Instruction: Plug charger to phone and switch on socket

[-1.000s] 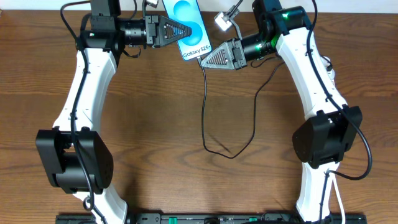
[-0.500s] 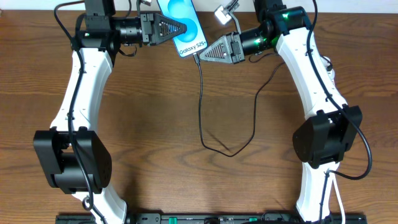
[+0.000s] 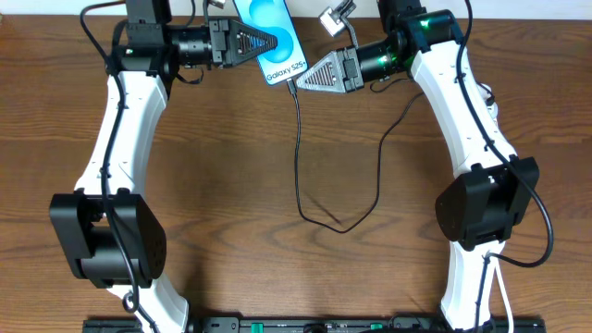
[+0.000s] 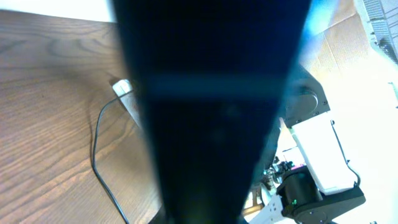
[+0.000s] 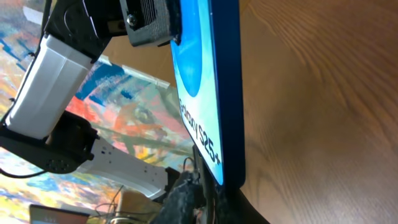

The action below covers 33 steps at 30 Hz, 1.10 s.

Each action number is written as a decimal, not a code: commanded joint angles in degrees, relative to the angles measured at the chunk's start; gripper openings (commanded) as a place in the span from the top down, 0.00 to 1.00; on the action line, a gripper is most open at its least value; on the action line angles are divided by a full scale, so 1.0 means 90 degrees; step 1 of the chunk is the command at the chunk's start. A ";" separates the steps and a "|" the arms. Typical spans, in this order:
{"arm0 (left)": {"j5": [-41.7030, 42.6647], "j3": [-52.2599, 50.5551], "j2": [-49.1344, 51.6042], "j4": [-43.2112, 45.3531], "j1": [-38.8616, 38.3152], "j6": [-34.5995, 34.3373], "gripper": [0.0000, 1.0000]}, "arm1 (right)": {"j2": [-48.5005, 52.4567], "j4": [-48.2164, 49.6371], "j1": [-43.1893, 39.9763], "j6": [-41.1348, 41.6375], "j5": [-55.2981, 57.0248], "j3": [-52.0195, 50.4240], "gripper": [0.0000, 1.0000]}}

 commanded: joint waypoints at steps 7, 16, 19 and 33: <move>0.0515 0.0056 -0.0119 -0.0044 -0.0248 0.0129 0.93 | -0.0233 -0.0542 0.0073 -0.0129 0.0372 0.0126 0.79; 0.0515 0.0056 -0.0119 -0.0044 -0.0248 0.0083 0.93 | -0.0233 -0.0578 0.0202 -0.0148 0.0376 0.0126 0.89; 0.0515 0.0056 -0.0119 -0.0044 -0.0248 0.0085 0.93 | -0.0233 -0.0578 0.0192 -0.0146 0.0379 0.0126 0.87; 0.0537 0.0056 -0.0119 -0.0046 -0.0248 0.0085 0.92 | -0.0233 -0.0454 0.0155 0.0061 0.0328 0.0126 0.99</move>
